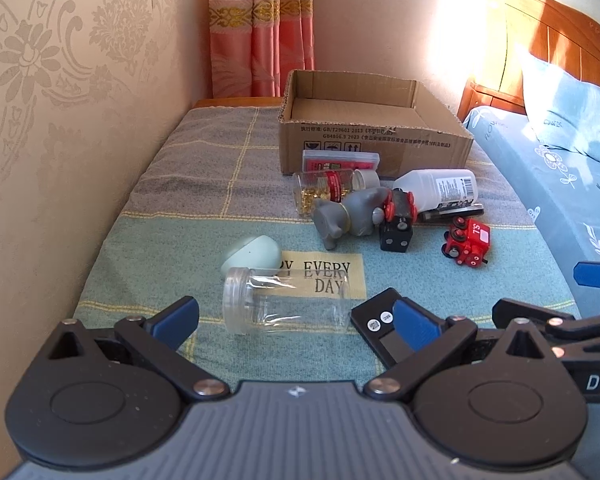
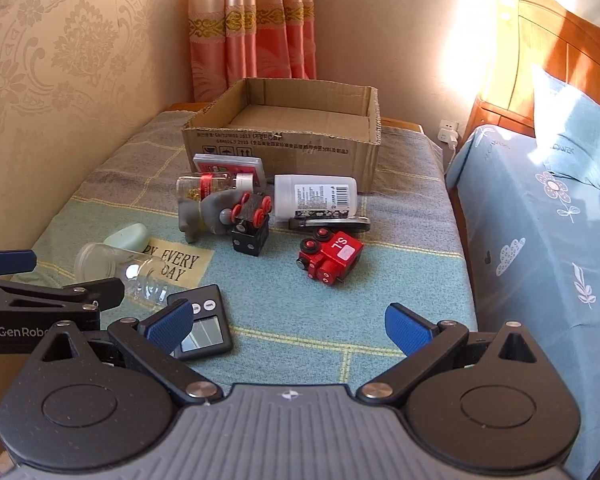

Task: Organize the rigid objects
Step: 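Reach the right tool to the black timer while the left tool approaches the clear jar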

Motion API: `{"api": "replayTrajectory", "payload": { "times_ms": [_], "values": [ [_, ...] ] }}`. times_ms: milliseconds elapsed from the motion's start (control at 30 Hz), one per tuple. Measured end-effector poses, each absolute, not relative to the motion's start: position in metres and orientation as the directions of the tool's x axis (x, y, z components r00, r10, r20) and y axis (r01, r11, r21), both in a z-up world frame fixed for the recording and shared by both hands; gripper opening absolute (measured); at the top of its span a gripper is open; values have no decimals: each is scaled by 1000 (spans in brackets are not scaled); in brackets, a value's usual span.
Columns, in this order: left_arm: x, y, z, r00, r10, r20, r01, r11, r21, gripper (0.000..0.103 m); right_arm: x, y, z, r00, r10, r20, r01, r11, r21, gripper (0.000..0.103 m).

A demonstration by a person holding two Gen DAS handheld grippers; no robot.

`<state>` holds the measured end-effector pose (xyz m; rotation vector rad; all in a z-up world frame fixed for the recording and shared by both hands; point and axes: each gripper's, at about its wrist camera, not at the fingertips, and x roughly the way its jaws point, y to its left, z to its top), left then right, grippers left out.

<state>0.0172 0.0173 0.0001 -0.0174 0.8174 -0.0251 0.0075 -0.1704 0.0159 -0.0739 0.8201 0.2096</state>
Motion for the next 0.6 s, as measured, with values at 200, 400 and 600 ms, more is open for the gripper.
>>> {"api": "replayTrajectory", "payload": {
  "times_ms": [200,400,600],
  "values": [
    [22,35,-5,689,2,-725,-9,1000,-6,102,14,-165,-1,645,244,-724,-340,940,14,103],
    [28,49,-19,659,-8,-752,-12,1000,-21,102,26,-152,-27,581,287,-762,-424,906,18,103],
    [34,50,-26,642,-47,-765,12,999,-51,102,43,-128,-55,525,306,-794,-484,875,17,103]
  ]
}}
